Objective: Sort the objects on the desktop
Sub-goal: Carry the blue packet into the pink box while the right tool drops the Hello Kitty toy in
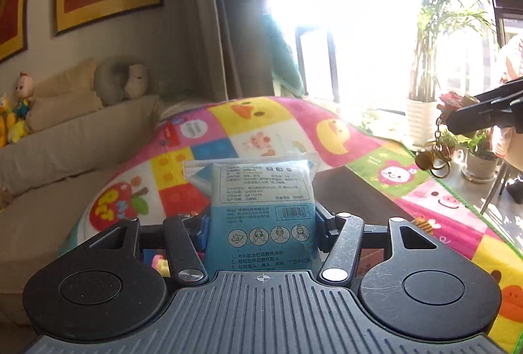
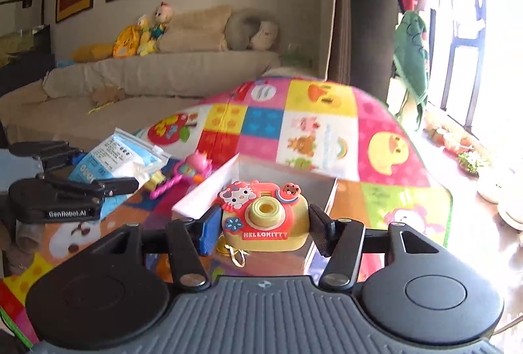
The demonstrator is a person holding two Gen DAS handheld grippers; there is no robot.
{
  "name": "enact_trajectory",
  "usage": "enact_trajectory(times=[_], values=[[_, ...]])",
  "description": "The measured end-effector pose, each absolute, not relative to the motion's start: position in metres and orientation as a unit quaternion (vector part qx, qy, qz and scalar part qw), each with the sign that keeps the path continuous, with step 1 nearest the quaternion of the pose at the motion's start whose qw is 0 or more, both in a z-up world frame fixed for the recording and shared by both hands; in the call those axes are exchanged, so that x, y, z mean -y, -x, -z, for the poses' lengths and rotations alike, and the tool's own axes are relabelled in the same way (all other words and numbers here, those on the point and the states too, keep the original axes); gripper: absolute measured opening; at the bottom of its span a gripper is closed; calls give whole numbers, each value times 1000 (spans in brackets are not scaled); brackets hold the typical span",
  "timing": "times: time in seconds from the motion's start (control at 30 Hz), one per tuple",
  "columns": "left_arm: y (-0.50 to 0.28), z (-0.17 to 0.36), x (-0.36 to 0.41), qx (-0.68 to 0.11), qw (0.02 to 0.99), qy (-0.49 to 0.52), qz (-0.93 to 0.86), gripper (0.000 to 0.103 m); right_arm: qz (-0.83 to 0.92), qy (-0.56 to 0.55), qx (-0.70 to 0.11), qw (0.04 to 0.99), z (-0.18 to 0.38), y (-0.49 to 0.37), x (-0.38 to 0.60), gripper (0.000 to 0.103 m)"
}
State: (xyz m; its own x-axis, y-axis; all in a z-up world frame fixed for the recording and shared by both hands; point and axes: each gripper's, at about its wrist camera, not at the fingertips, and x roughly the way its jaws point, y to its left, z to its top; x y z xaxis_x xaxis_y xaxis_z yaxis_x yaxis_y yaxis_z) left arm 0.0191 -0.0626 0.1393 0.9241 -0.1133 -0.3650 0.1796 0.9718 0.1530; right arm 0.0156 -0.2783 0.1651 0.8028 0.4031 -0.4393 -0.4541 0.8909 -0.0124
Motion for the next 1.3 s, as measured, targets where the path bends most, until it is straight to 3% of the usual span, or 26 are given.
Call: enact_trajectory(times=[0.13,0.3,0.5,0.83,1.0,1.13,1.3], values=[[-68,-127,98,-186,967,-125,125,61,-185,30,-179,966,-194,-38,300,56],[-118,-85,137,-210,936,-218,181,67,-166,4,-193,967,-186,-71,311,56],[-100,-67,94,-230,943,-188,151,96,-149,16,-218,965,-161,-98,308,56],[-48,-62,19,-262,956,-57,119,100,-169,10,-231,958,-157,-153,262,56],[-32,-50,9,-267,956,-48,108,101,-160,11,-262,952,-141,-180,240,58],[-22,-36,-6,-279,957,-37,71,102,-171,15,-277,945,-131,-169,232,67],[-21,-25,-48,-312,949,12,-35,103,-204,51,-295,932,-128,-157,194,70]])
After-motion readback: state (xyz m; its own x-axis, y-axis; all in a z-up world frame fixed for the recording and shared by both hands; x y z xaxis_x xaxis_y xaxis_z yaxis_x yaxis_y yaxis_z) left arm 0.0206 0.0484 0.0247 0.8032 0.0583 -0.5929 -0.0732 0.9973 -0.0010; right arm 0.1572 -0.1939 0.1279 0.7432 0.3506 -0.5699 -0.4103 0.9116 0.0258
